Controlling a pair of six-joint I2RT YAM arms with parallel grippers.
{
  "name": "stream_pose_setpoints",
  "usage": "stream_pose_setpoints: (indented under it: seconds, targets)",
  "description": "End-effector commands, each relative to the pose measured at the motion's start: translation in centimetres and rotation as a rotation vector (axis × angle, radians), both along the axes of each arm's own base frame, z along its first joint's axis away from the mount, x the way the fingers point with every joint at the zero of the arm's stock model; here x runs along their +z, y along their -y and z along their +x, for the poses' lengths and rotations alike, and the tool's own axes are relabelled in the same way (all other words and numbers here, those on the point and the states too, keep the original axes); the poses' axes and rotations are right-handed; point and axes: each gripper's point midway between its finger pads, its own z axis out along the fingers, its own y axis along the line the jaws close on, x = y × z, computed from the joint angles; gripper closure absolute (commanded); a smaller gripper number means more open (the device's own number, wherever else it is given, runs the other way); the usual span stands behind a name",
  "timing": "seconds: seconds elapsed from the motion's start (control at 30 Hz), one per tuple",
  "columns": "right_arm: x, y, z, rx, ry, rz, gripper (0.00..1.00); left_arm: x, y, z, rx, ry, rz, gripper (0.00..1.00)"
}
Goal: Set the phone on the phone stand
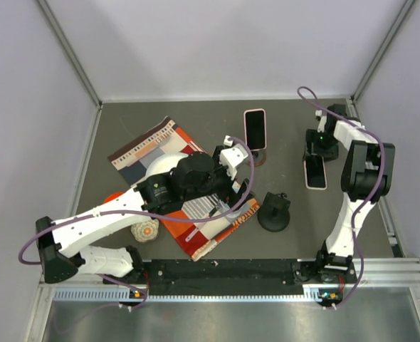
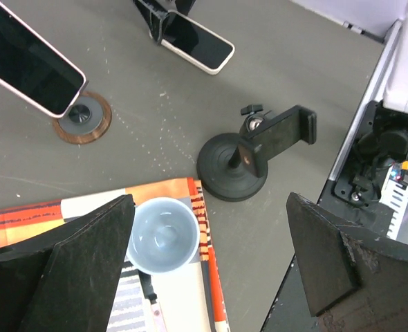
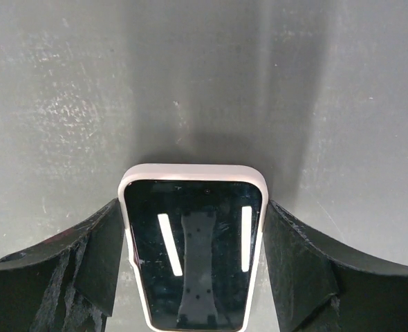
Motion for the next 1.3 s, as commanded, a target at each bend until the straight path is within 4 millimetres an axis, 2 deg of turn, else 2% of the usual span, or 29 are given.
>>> stream_pose_setpoints:
  seconds: [0.0, 0.03, 0.07, 0.1, 0.23, 0.3, 0.33, 0.5, 0.57, 0.67, 0.93, 1.13, 1.27]
  targets:
    - [1.0, -0.1, 0.9, 0.016, -0.027, -0.025, 0.49, 3.5, 1.0, -0.3, -0.034, 0.016, -0.09, 0.04]
    - [0.9, -0.2, 0.9, 0.021, -0.037, -0.019, 0.44, 3.7, 1.0, -0.1, -0.031, 0.025, -0.09, 0.04]
    - [1.0, -0.2, 0.7, 0.022, -0.064, -0.016, 0.32, 3.8, 1.0, 0.0, -0.033, 0.034, -0.086, 0.04]
    - [0.4, -0.3, 0.4, 0.035, -0.09, -0.022, 0.01, 3.8, 1.0, 0.1, -0.03, 0.041, -0.083, 0.04]
    - [0.8, -1.2, -0.4, 0.061, -0.11, -0.023, 0.01, 3.7, 0.9, 0.2, -0.044, 0.045, -0.094, 0.04]
    - [0.6, -1.3, -1.5, 0.062, -0.143, -0.032, 0.01, 3.9, 0.5, 0.3, -0.04, 0.053, -0.111, 0.04]
    - [0.8, -1.5, -1.8, 0.066, -0.145, -0.046, 0.01, 3.1, 0.4, 0.3, -0.04, 0.047, -0.107, 0.04]
    - [-0.4, -1.3, -6.0, 0.073, -0.233, -0.123, 0.01, 1.0, -0.6, 0.4, -0.024, 0.036, -0.08, 0.04]
    - [-0.6, -0.6, -7.5, 0.068, -0.259, -0.167, 0.01, 0.8, -0.8, 0.3, -0.025, 0.036, -0.075, 0.04]
    - [-0.8, -0.5, -8.6, 0.075, -0.281, -0.182, 0.01, 1.6, -1.1, 0.1, -0.025, 0.052, -0.092, 0.04]
    - [-2.0, -0.1, -8.8, 0.029, -0.323, -0.261, 0.01, 1.9, -1.0, -0.3, -0.041, 0.049, -0.105, 0.04]
    - [-3.0, -1.5, -9.0, 0.01, -0.347, -0.184, 0.01, 1.8, -1.2, -0.2, -0.035, 0.056, -0.099, 0.04]
    - [-3.8, -1.8, -9.6, 0.078, -0.377, -0.164, 0.01, 1.6, -1.2, -0.2, -0.034, 0.056, -0.092, 0.04]
